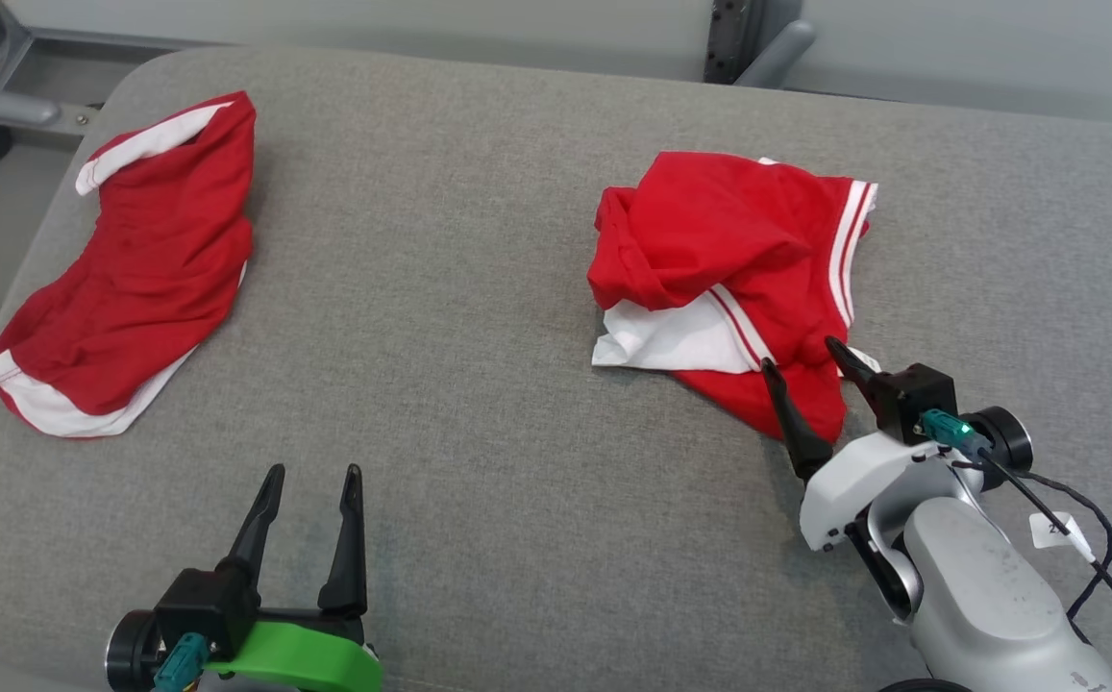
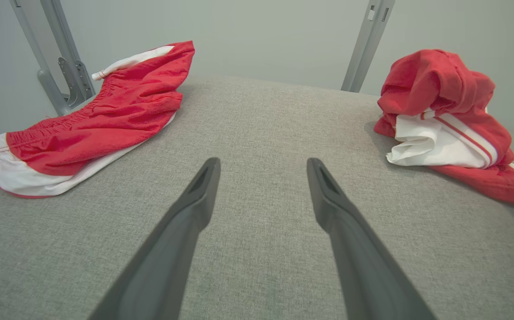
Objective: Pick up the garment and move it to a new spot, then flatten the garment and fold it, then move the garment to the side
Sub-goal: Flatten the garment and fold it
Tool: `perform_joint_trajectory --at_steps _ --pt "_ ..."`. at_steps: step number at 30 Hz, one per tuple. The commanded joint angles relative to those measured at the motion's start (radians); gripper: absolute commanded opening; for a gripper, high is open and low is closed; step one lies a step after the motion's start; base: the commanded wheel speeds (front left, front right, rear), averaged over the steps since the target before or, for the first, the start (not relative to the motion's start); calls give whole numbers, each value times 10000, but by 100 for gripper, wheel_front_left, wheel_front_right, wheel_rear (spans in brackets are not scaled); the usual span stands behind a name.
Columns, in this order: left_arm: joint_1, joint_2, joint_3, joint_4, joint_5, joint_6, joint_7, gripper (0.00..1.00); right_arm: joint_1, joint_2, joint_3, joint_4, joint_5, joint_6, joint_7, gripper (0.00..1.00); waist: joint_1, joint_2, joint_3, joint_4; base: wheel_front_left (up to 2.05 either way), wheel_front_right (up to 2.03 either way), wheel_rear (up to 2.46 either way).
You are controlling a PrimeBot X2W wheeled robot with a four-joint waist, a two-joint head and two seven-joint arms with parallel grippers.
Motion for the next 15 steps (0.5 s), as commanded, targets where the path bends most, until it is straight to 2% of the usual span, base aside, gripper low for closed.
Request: perform_joint_trajectory --at_steps 1,7,8,9,10,15 --pt "-212 12 -60 -19 -102 41 -8 100 -179 -45 -35 283 -105 -14 -28 100 0 -1 746 744 0 0 0" --pt "-491 13 -303 -43 -299 160 -8 100 -1004 -100 73 1208 -391 -14 -28 100 0 -1 1164 977 0 0 0" --pt "-519 12 -355 -40 -334 161 -8 100 -1108 -106 131 1313 -417 -14 -28 85 0 -1 1209 983 0 0 0" --pt "-550 12 -403 -29 -340 157 -8 100 -1185 -118 156 1377 -409 -14 -28 39 0 -1 1239 985 0 0 0" --pt "-585 13 -431 -26 -359 168 -8 100 -1267 -131 170 1431 -423 -14 -28 0 0 -1 1257 981 0 0 0" --pt "-595 14 -524 -78 -411 157 -8 100 -1439 -191 25 669 -335 -14 -30 0 0 -1 1111 782 0 0 0"
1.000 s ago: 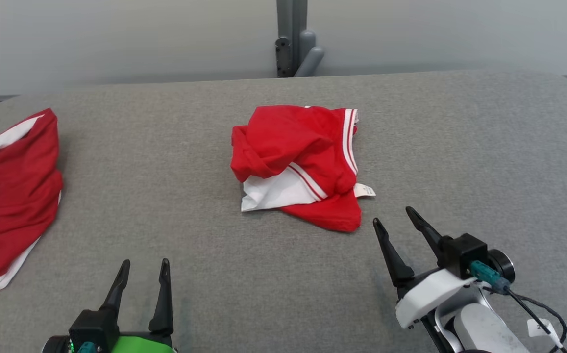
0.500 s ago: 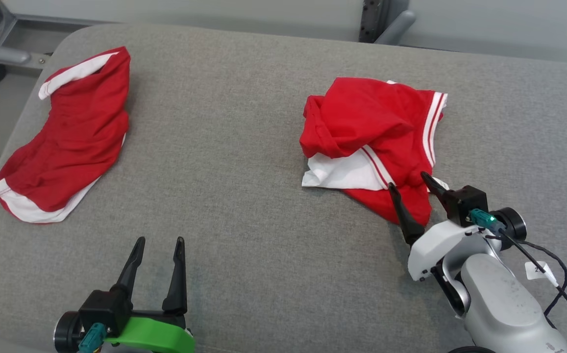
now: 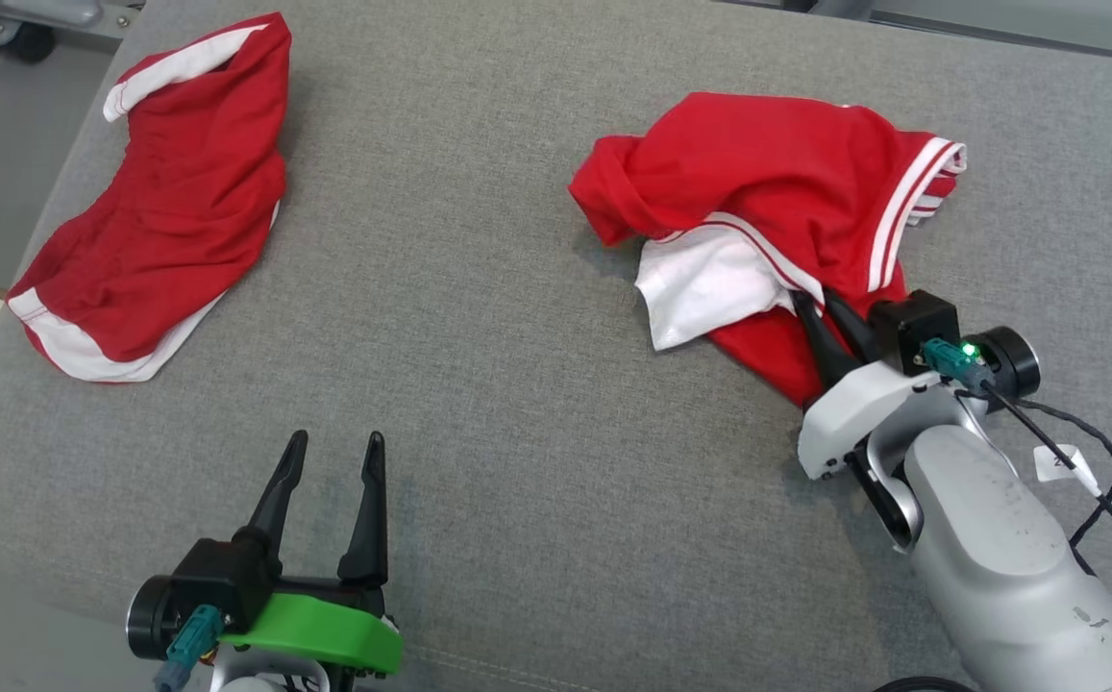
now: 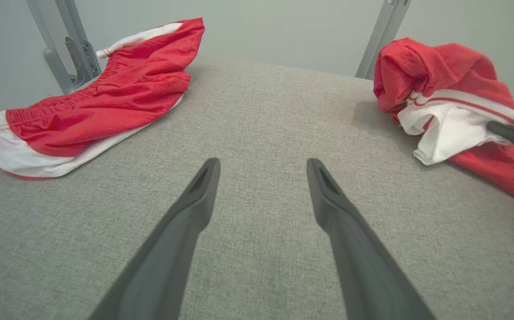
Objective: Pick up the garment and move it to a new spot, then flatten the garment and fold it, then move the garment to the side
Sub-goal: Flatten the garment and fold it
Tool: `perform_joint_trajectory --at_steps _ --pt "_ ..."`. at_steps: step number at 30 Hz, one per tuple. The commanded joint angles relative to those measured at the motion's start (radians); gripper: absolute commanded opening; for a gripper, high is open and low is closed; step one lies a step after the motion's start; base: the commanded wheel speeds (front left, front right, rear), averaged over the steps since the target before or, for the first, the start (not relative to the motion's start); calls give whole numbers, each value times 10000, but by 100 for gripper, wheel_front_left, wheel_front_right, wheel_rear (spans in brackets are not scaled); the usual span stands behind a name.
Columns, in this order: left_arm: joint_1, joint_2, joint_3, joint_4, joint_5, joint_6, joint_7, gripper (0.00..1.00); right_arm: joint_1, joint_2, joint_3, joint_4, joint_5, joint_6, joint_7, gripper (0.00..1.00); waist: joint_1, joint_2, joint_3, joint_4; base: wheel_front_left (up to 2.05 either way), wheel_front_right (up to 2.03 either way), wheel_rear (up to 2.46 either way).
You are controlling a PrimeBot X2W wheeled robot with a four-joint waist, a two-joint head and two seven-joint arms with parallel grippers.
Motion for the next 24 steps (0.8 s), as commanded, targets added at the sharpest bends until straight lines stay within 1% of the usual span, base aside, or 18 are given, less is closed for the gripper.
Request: perform_joint_trajectory --at_steps 1,5,9,10,15,20,24 --pt "4 20 37 -9 -6 37 -8 100 -57 -107 -42 -374 82 -16 -30 0 -1 -2 -170 -153 0 0 0" --pt "219 18 45 57 50 -37 -9 100 -155 -162 67 -1564 218 -16 -32 0 -1 -2 -518 -444 0 0 0" --pt "323 20 65 153 -1 -97 -9 100 -489 -220 495 -2596 370 -16 -30 0 -1 -2 -875 -641 0 0 0" --pt "371 20 -11 221 -42 -116 -9 100 -762 -233 760 -2867 447 -16 -30 0 -1 -2 -1062 -617 0 0 0" --pt "472 20 -260 340 -185 -192 -9 100 -1524 -202 1060 -3187 753 -16 -30 0 -1 -2 -1394 -284 0 0 0" --pt "730 21 -287 456 -151 -206 -9 100 -2246 36 866 -3690 972 -16 -32 0 -1 -2 -1591 51 0 0 0" --pt "967 23 -215 612 -23 -231 -9 100 -3076 186 681 -4585 877 -17 -32 0 -1 -2 -1726 293 0 0 0"
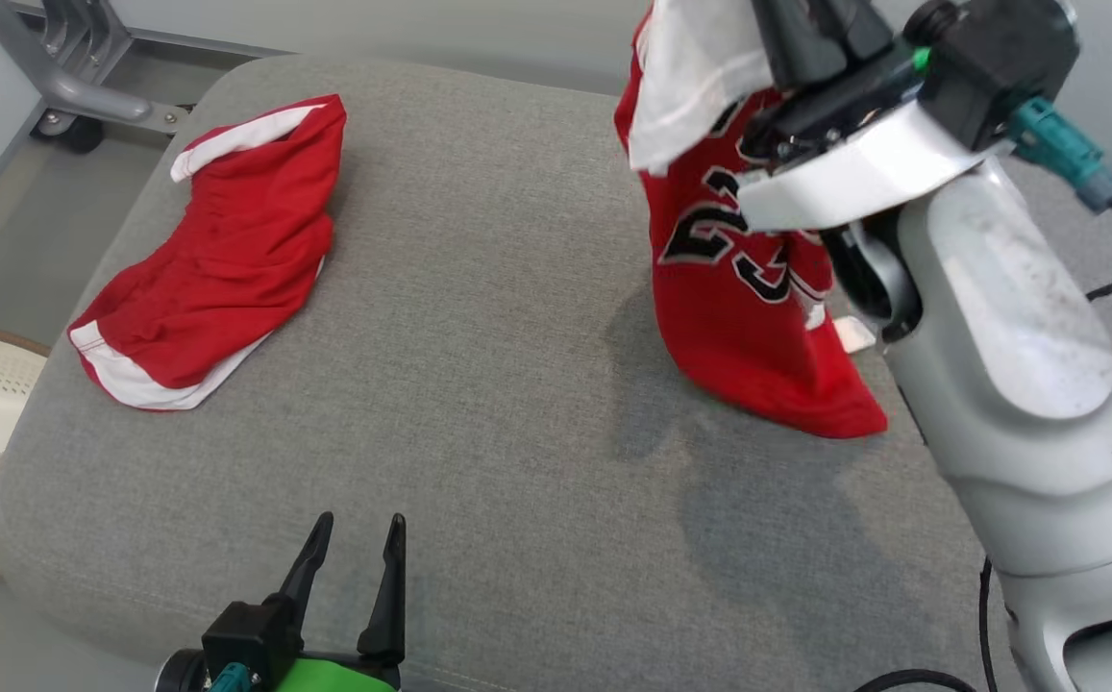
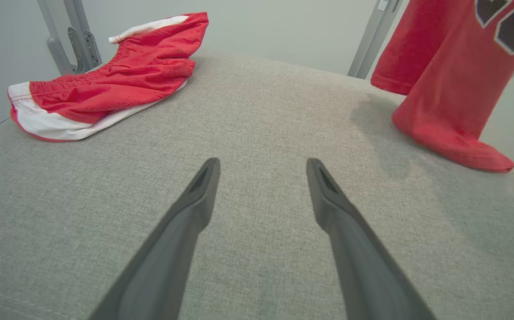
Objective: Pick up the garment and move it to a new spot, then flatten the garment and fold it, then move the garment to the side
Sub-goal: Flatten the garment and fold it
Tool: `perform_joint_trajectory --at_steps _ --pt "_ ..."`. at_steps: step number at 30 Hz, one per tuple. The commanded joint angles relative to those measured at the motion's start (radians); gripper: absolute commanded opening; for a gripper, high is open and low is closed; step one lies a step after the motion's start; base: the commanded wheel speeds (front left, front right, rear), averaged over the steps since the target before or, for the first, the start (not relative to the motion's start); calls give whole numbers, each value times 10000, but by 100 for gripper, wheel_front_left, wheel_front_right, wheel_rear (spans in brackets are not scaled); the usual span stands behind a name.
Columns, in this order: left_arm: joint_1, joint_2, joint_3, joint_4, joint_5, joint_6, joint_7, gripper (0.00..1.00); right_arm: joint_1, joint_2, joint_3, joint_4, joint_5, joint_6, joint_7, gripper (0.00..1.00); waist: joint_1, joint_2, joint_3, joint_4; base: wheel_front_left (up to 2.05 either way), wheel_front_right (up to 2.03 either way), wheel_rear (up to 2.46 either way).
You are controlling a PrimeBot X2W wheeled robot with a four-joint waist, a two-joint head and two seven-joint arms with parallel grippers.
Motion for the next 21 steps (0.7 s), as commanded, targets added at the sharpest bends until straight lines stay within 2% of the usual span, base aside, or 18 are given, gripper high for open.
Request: perform_joint_trajectory --at_steps 1,5,10,15,18,19,21 --pt "127 29 61 20 24 -25 -9 100 -274 -12 -25 -255 -161 -14 -32 0 0 0 -143 189 0 0 0" --pt "157 29 85 83 37 -72 -9 100 -545 -178 -269 -749 -150 -15 -29 0 0 0 -134 199 0 0 0" --pt "46 32 67 48 -27 -71 -9 100 311 -1074 -236 -267 -322 -15 -29 0 0 0 -138 -89 0 0 0" --pt "-93 29 -45 -4 -56 -128 -8 100 1875 -2312 -328 1777 -200 -15 -32 0 0 0 15 -583 0 0 0" --pt "-287 27 -194 -8 -2 -158 -8 100 2600 -2757 -1059 3623 -1 -15 -28 0 0 0 172 -853 0 0 0" --pt "-349 29 -241 3 19 -162 -8 100 2730 -2711 -1319 4170 167 -15 -33 100 0 0 209 -940 0 0 0" --pt "-437 29 -306 44 94 -176 -7 100 2736 -2715 -1817 4591 85 -8 -40 100 0 0 256 -1112 0 0 0"
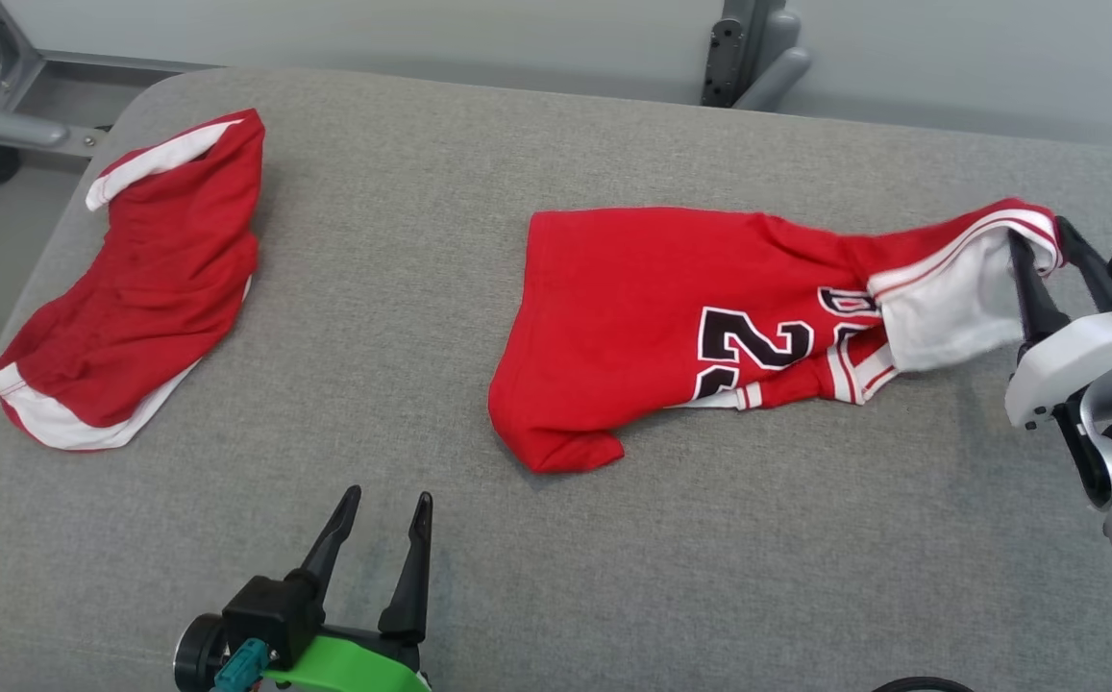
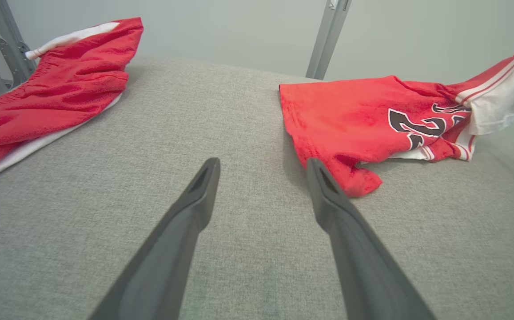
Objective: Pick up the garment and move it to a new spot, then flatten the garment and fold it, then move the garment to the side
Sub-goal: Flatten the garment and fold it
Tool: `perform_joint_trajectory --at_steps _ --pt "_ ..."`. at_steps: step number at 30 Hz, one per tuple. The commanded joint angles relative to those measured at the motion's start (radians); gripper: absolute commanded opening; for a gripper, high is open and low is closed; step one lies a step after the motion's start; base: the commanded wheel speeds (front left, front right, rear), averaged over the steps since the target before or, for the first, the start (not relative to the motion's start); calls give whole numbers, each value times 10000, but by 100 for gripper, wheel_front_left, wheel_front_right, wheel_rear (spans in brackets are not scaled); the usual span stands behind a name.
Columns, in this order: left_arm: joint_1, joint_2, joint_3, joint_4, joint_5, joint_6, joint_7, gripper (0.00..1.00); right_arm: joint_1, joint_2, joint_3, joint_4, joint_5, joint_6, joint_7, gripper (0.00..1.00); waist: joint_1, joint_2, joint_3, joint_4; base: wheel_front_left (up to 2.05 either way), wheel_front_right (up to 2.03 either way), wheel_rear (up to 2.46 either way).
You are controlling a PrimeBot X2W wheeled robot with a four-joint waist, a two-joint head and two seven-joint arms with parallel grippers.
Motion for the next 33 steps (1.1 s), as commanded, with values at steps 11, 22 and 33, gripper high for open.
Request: perform_joint_trajectory --at_steps 11,22,33 --pt "140 37 130 148 167 -79 -8 100 1846 1223 -1078 -1817 -605 -6 -39 100 0 1 -400 -1417 0 0 0" --pt "-207 37 -100 372 -125 -80 -8 100 3346 1998 -134 -3382 -540 -6 -39 100 0 1 -167 -2429 0 0 0" --pt "-917 37 -118 66 106 -35 -8 100 3180 2022 71 -3400 -600 -6 -39 100 0 1 682 -2987 0 0 0"
